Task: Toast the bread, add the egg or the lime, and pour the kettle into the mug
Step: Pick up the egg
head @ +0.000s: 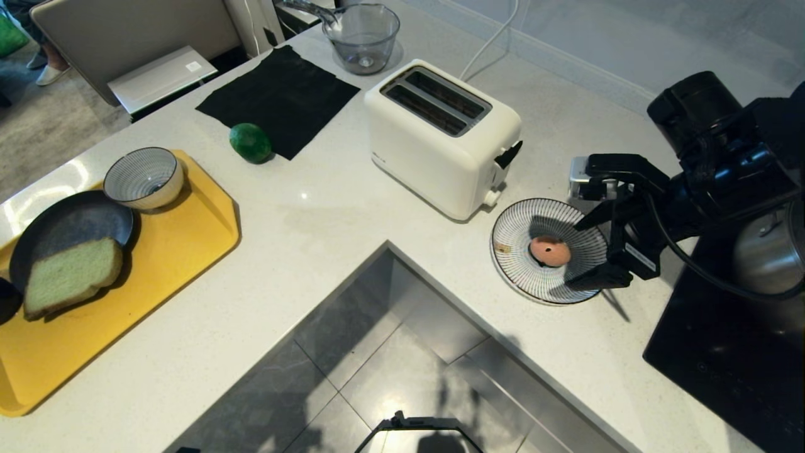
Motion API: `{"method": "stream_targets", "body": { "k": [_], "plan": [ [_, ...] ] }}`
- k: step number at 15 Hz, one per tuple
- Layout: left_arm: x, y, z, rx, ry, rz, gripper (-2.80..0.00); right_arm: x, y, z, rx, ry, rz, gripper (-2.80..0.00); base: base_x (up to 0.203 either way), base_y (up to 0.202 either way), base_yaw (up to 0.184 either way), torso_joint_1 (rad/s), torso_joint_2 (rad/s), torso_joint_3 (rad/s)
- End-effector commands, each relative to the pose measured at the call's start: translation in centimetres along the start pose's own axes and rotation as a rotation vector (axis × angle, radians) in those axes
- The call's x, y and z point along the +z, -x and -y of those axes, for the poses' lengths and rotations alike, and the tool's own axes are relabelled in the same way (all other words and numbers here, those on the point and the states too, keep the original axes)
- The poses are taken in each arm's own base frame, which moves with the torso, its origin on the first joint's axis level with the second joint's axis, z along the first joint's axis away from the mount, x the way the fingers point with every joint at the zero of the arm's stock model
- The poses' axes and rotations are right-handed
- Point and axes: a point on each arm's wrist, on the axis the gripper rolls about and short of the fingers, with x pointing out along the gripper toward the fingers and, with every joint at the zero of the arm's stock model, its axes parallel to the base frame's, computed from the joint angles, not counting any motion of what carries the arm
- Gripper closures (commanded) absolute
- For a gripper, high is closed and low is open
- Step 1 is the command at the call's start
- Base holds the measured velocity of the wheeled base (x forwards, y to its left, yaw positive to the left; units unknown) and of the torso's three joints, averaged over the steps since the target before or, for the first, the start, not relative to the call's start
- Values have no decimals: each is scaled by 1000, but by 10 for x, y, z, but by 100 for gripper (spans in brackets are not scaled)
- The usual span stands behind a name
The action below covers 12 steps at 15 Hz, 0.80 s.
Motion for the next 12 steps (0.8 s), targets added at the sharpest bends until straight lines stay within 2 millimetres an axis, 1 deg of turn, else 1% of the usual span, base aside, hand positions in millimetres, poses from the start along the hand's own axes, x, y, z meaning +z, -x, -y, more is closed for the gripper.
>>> {"method": "stream_targets", "body": {
  "k": [1,3,6,12],
  "plan": [
    [-4,-1,0,0,1,-14,0,0,-8,0,21,3,-13,-280,0,0,0,0,0,0],
    [-4,-1,0,0,1,-14,0,1,-16,1,33,3,-23,-280,0,0,0,0,0,0],
    [-4,-1,0,0,1,-14,0,4,-30,6,4,14,-7,-280,0,0,0,0,0,0],
    [-4,-1,0,0,1,-14,0,6,-45,12,-35,22,-25,-280,0,0,0,0,0,0]
  ]
}}
